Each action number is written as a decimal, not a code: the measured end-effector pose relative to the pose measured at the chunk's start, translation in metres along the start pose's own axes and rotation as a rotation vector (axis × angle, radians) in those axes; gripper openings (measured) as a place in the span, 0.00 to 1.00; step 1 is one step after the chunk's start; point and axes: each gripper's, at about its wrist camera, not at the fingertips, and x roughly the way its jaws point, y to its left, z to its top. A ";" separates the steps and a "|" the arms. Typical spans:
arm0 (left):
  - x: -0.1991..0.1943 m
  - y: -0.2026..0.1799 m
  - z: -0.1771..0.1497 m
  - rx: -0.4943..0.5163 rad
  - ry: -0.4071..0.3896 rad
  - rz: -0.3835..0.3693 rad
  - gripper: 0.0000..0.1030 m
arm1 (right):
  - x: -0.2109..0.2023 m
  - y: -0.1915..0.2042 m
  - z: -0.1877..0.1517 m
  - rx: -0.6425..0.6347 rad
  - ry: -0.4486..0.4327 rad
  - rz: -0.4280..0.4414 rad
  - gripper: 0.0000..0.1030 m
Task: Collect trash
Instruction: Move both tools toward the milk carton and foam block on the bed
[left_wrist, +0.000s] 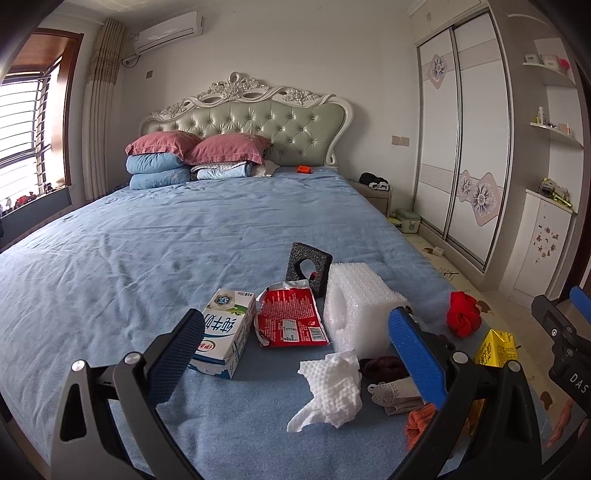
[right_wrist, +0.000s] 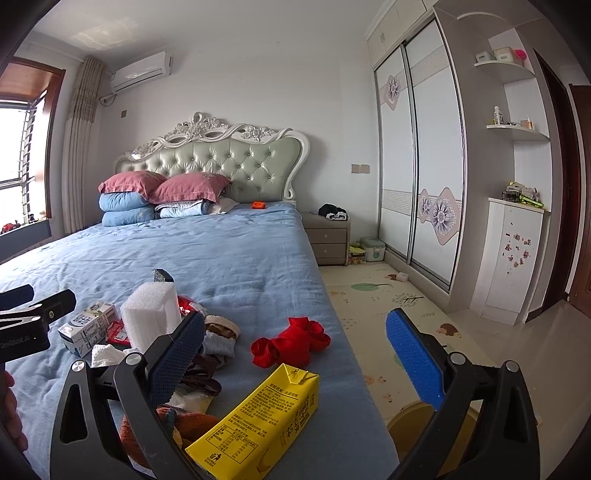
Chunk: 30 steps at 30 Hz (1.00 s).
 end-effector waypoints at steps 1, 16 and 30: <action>0.001 0.000 0.000 0.000 0.003 0.005 0.96 | 0.000 0.000 0.000 -0.003 0.001 -0.001 0.92; 0.006 0.012 0.000 -0.010 0.008 0.026 0.96 | 0.005 0.013 0.004 -0.043 0.017 0.015 0.92; 0.017 0.041 -0.010 -0.047 0.046 0.063 0.96 | 0.002 0.029 0.004 -0.074 0.020 0.069 0.92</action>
